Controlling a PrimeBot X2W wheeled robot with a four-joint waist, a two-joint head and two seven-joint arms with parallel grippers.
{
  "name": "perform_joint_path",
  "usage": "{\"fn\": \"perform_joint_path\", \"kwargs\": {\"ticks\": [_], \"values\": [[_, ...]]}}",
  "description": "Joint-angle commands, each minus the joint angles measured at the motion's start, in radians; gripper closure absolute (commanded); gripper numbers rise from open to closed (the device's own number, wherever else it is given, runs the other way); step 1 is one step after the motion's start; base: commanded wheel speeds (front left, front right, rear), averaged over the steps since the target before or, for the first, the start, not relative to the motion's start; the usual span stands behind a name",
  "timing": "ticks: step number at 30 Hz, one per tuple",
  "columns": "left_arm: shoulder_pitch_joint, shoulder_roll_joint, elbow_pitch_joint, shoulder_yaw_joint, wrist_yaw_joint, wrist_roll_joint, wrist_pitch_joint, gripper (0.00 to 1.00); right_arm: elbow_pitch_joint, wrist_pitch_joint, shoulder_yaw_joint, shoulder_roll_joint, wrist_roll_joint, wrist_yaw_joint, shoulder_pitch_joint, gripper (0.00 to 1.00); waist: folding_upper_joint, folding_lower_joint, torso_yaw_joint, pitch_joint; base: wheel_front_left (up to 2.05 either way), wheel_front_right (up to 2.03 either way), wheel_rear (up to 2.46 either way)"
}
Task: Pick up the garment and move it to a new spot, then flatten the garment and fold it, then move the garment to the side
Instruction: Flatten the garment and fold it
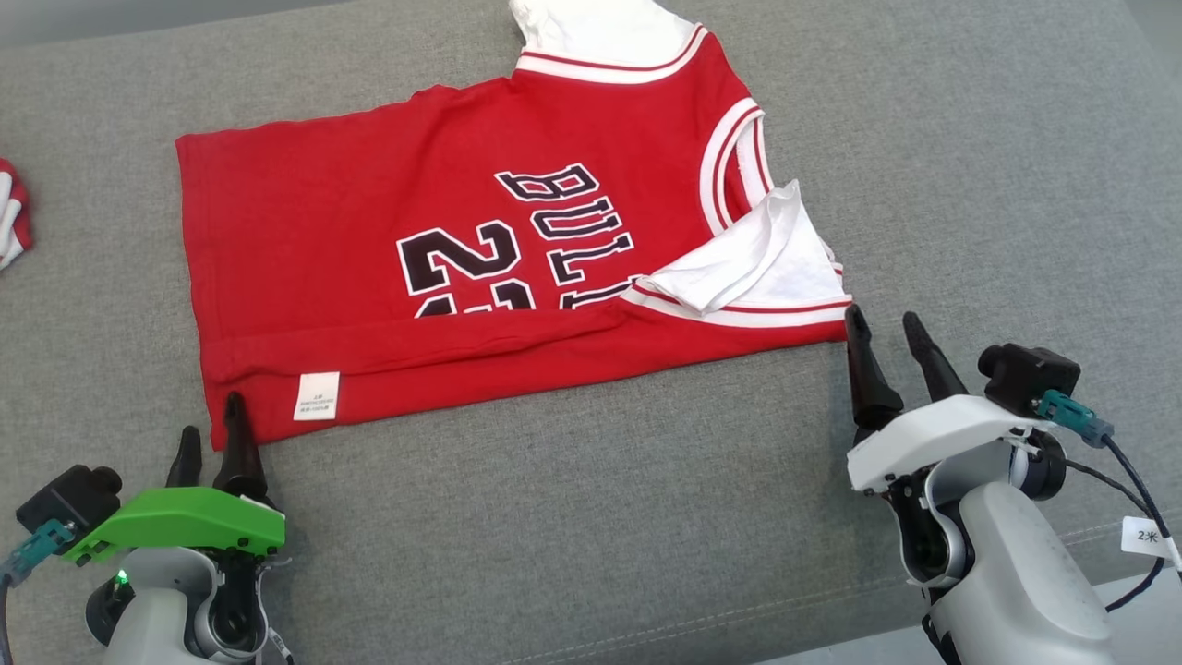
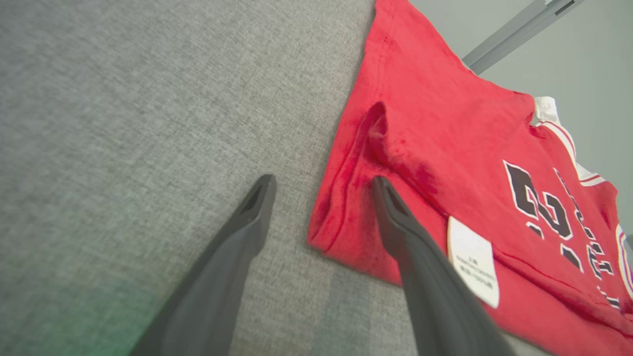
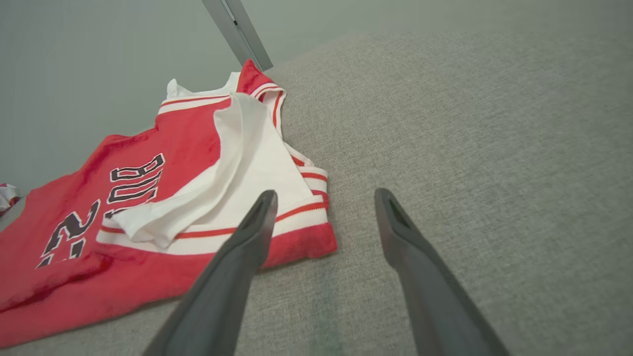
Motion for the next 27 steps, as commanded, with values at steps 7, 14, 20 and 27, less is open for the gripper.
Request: {"fn": "perform_joint_path", "kwargs": {"ticks": [7,14,20,27], "values": [[0.013,-0.037,0.071,-0.057,0.003,-0.008,0.090,0.53,0.048,0.020,0.032,-0.001,0.029,0.000,-0.014,0.00,-0.0001,0.0000,0.011,0.006,0.00,0.00,0.00],[0.053,-0.044,-0.010,-0.115,-0.014,0.008,0.152,1.00,0.092,0.017,0.035,-0.001,0.034,0.000,-0.045,0.00,-0.0001,0.0000,0.028,0.007,0.00,0.00,0.00],[0.068,-0.032,-0.097,-0.129,0.004,0.028,0.154,1.00,0.138,0.022,0.032,-0.001,0.033,0.000,-0.082,0.00,-0.0001,0.0000,0.038,0.005,0.00,0.00,0.00],[0.080,-0.011,-0.226,-0.117,0.022,0.041,0.120,1.00,0.210,0.046,0.033,-0.001,0.072,0.000,-0.131,0.00,-0.0001,0.0000,0.053,-0.001,0.00,0.00,0.00]]}}
